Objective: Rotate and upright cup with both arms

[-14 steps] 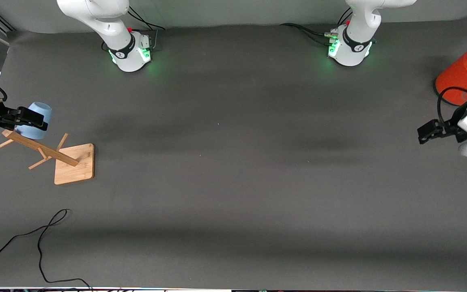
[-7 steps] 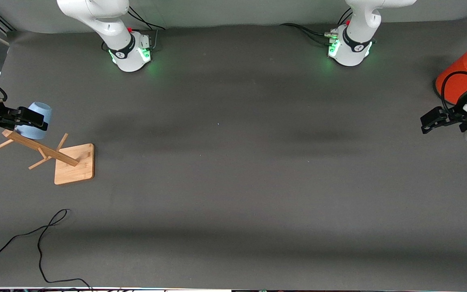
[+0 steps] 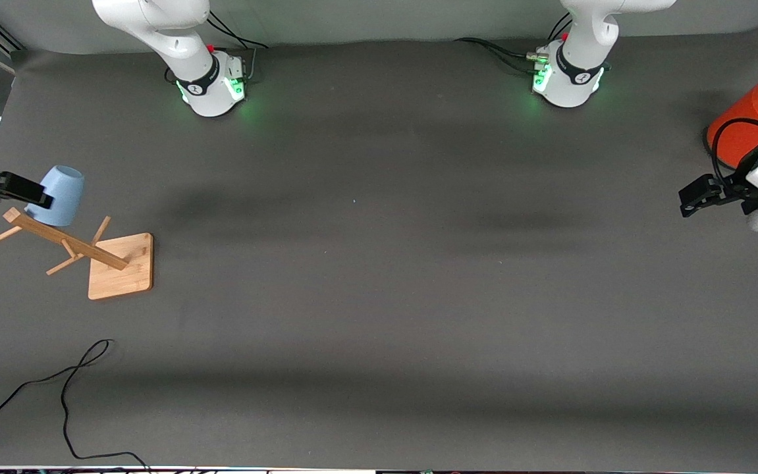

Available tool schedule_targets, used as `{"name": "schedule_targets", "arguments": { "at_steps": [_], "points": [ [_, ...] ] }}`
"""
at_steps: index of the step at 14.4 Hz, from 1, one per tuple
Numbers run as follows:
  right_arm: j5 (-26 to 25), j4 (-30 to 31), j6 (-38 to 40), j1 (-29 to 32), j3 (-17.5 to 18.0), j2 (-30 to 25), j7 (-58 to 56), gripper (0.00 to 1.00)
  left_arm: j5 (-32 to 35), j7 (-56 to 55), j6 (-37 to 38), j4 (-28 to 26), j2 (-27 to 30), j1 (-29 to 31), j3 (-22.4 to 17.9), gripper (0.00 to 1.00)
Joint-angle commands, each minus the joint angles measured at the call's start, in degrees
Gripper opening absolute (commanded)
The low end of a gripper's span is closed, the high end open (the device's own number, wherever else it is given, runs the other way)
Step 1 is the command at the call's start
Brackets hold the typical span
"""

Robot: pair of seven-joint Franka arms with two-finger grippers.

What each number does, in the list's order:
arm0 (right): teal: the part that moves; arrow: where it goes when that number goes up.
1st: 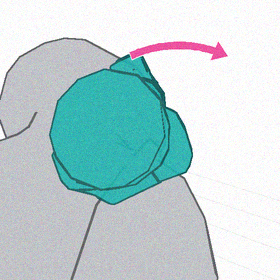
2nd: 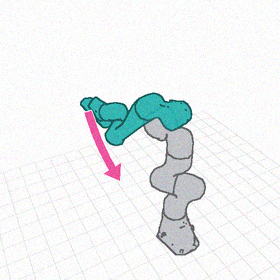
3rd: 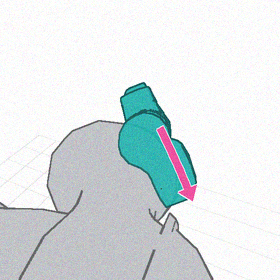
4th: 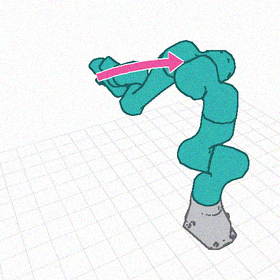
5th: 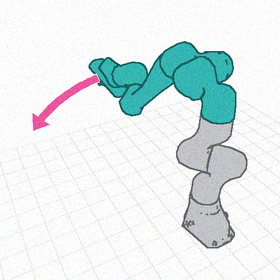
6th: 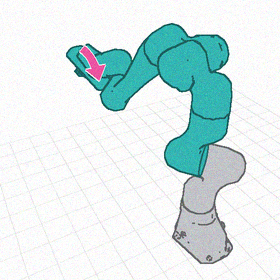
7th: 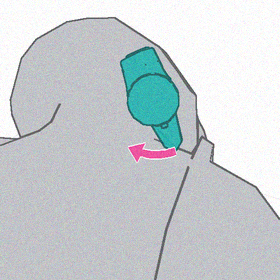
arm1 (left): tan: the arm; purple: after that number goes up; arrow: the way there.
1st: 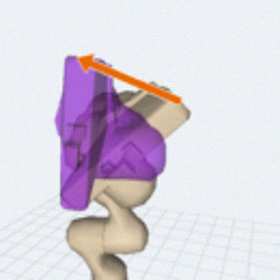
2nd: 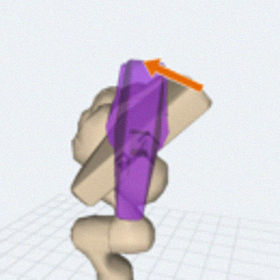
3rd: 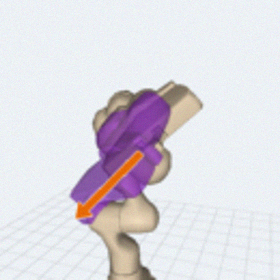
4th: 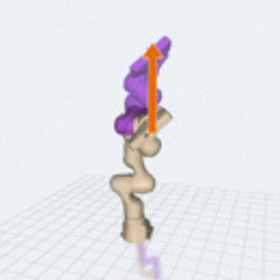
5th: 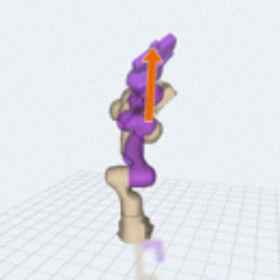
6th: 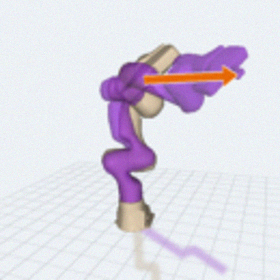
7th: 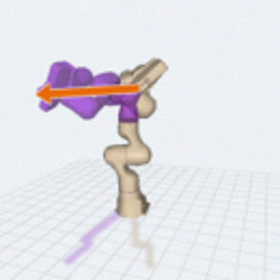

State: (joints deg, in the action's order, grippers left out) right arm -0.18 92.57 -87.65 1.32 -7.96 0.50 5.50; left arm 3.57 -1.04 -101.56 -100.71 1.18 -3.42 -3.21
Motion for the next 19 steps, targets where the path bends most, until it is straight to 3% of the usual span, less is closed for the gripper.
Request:
{"name": "schedule_targets", "arguments": {
  "at_steps": [1, 5, 9, 14, 19],
  "points": [
    [0.7, 6.3, -0.5, -0.3, -4.0, -5.6, 7.0, 1.0, 0.1, 0.1, -0.8, -0.6, 0.2, -0.8, -0.3, 1.0],
    [0.7, 8.9, -0.5, -0.4, -9.3, -7.4, 12.9, 1.0, 0.1, 0.1, -0.8, -0.6, 0.1, -0.9, -0.3, 1.0],
    [0.9, 11.9, -2.1, -0.4, -9.5, -7.6, 13.4, 1.0, 0.1, 0.1, -0.7, -0.6, 0.1, -0.9, -0.3, 1.0],
    [2.0, 26.2, -14.7, -0.4, -9.5, -12.8, 13.3, 1.0, 0.1, 0.1, -0.7, -0.6, 0.0, -0.9, -0.3, 1.0],
    [2.1, 32.1, -20.3, -0.4, -9.5, -12.9, 13.2, 1.0, 0.1, 0.1, -0.7, -0.6, -0.4, -0.9, -0.3, 1.0]
  ]
}}
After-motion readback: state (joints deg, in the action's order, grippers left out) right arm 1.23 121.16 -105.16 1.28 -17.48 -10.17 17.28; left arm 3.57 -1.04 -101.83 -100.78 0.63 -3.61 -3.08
